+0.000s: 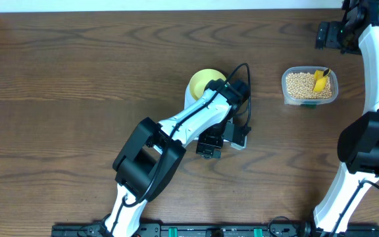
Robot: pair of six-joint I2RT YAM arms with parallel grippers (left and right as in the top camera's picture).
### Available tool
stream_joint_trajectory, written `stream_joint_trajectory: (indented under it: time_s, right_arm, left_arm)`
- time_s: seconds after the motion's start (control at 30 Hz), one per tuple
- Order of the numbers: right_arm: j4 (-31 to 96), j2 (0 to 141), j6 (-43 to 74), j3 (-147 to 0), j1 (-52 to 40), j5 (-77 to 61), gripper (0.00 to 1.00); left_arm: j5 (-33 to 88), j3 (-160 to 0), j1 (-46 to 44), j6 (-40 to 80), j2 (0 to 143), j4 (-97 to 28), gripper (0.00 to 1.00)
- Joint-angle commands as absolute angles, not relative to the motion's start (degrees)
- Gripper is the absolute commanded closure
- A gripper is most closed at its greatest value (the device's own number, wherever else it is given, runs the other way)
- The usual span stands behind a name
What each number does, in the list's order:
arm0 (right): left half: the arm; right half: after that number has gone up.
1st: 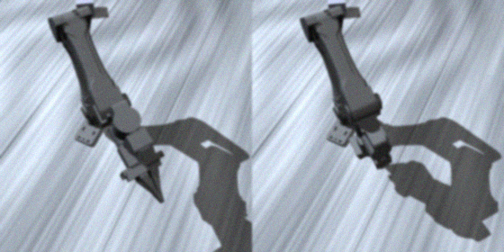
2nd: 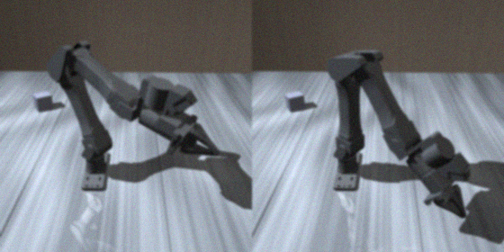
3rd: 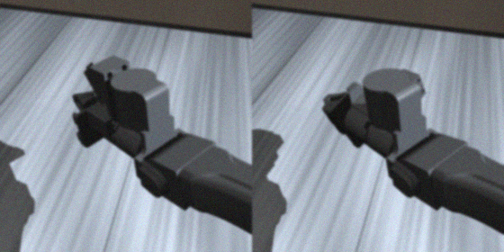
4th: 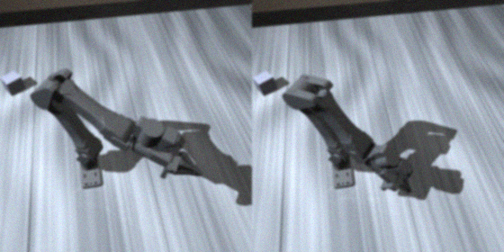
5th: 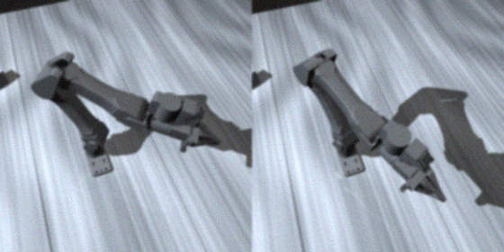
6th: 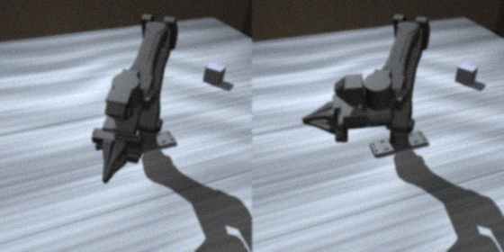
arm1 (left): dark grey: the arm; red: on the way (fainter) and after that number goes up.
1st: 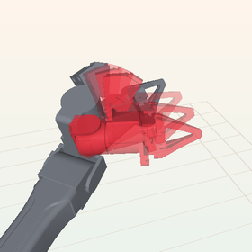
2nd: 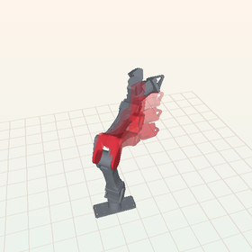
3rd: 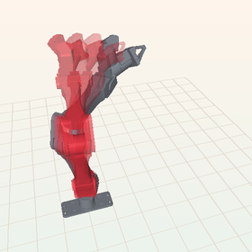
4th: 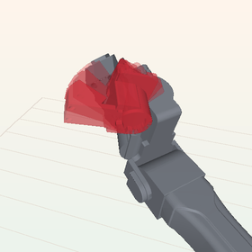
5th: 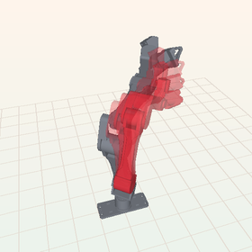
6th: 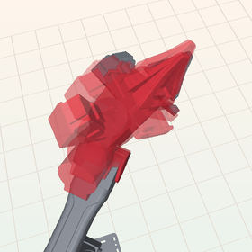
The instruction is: Scoop item into bowl and weigh 50g on scale
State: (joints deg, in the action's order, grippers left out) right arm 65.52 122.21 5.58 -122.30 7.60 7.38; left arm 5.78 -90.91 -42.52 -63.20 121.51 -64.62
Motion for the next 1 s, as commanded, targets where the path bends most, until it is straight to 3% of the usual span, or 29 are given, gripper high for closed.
stream_joint_trajectory:
  time_s: [0.0,0.53,0.97]
  right_arm:
    - [65.5,122.2,5.1,-123.2,7.8,8.0,0.01]
    - [65.5,122.2,5.1,-123.2,7.8,8.0,0.01]
    - [65.5,122.2,5.1,-123.2,7.8,8.0,0.01]
  left_arm:
    - [4.9,-92.2,-42.5,-63.1,123.2,-64.9,0.02]
    - [3.2,-92.6,-42.5,-64.1,124.3,-64.4,0.0]
    - [1.8,-93.3,-42.4,-64.4,125.7,-64.2,0.05]
